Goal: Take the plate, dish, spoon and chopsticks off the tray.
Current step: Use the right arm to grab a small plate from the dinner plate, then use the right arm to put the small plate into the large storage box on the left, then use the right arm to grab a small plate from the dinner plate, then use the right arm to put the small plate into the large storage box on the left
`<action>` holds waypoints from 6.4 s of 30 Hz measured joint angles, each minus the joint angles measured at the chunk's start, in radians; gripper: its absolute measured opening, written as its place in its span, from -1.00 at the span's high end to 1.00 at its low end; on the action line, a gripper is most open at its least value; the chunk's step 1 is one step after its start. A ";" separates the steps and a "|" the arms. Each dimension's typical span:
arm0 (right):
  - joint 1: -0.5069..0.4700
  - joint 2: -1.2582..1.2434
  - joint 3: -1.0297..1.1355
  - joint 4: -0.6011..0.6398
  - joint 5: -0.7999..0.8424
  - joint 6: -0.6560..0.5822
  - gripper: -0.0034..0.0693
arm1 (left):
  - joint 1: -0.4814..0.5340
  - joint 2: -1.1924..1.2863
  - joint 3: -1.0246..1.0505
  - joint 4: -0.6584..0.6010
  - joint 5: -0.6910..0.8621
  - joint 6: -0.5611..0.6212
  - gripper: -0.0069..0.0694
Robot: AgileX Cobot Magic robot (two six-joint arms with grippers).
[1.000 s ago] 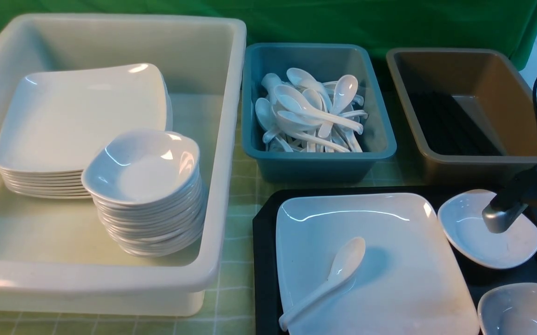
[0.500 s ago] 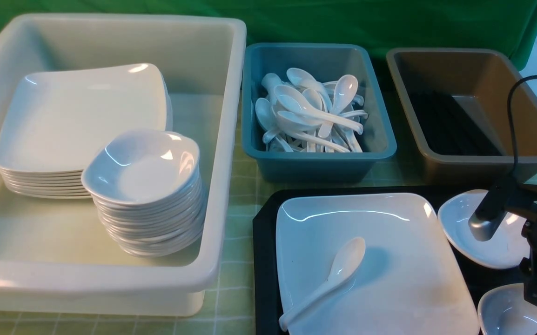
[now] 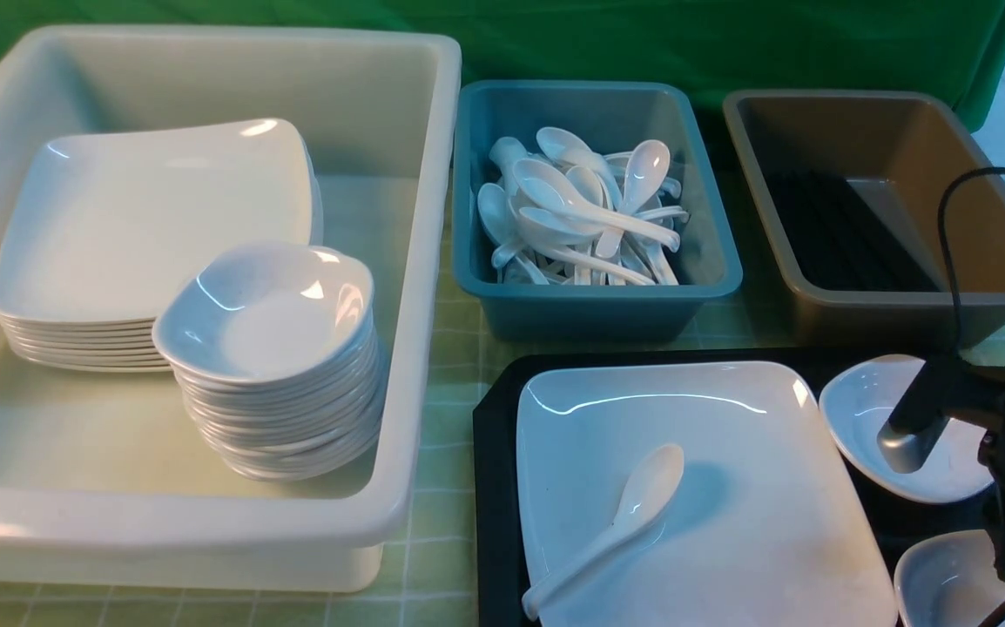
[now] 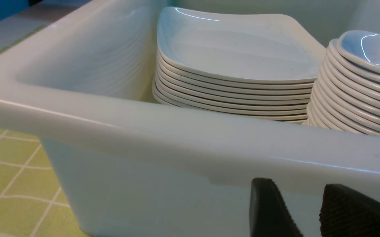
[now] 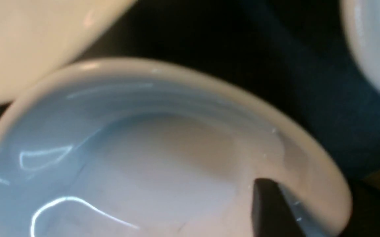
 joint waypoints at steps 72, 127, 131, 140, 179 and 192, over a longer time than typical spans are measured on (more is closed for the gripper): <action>0.493 0.462 -1.261 0.863 0.173 0.518 0.82 | 0.000 0.000 0.000 0.000 0.000 0.000 0.23; -0.315 -0.280 0.249 0.484 -0.367 0.594 0.21 | 0.000 0.000 0.000 0.000 0.000 0.000 0.23; -0.296 -0.242 0.259 0.517 -0.460 0.603 0.02 | 0.000 0.000 0.000 0.000 0.000 0.000 0.23; -0.257 -0.224 0.259 0.537 -0.635 0.730 -0.01 | 0.000 0.000 0.000 0.000 0.000 0.000 0.23; -0.255 -0.577 0.096 0.629 -0.310 0.519 0.84 | 0.000 0.000 0.000 0.000 0.000 0.000 0.23; 0.348 -0.398 -0.231 0.954 -0.395 0.367 0.84 | 0.000 0.000 0.000 0.000 0.000 0.000 0.23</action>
